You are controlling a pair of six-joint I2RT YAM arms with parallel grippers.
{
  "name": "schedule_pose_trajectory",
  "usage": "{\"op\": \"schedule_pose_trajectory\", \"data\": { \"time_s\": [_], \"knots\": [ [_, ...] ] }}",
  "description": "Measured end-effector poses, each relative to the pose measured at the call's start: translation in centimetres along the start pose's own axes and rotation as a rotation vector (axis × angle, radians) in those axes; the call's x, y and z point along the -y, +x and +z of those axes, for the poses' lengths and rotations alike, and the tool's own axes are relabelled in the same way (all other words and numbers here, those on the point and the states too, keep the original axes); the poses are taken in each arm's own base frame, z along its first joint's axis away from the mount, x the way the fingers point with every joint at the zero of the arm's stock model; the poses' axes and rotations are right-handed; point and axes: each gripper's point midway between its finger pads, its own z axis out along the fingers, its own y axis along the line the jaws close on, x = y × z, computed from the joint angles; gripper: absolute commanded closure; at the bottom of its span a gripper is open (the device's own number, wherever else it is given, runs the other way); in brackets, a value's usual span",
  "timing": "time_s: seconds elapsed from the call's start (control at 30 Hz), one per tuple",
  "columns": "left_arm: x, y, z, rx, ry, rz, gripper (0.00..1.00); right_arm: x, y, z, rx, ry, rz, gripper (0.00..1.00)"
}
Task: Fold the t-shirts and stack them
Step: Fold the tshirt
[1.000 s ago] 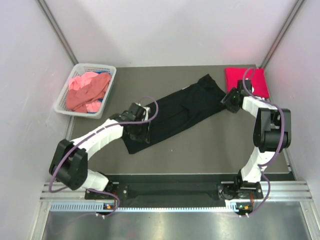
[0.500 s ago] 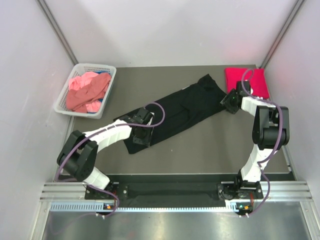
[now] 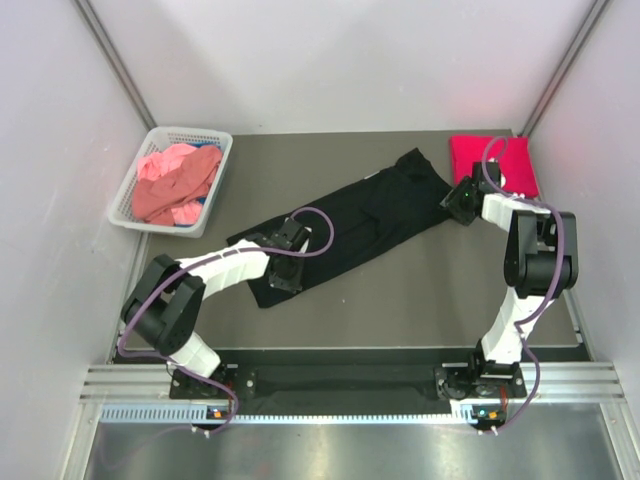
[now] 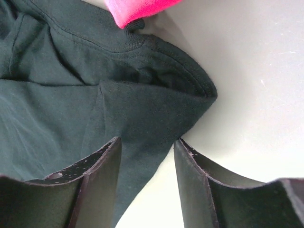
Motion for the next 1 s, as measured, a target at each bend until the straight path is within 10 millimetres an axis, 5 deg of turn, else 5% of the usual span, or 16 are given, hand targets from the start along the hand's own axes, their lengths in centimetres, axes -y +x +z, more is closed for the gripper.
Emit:
{"op": "schedule_pose_trajectory", "data": {
  "time_s": [0.63, 1.0],
  "knots": [
    [1.6, 1.2, -0.1, 0.0, 0.046, -0.057, 1.0, -1.3, -0.6, 1.2, 0.02, -0.067, 0.006, 0.56],
    [3.1, 2.8, -0.6, -0.002, 0.095, -0.131, 1.0, -4.9, -0.7, 2.9, -0.023, -0.176, -0.016, 0.57]
  ]
}}
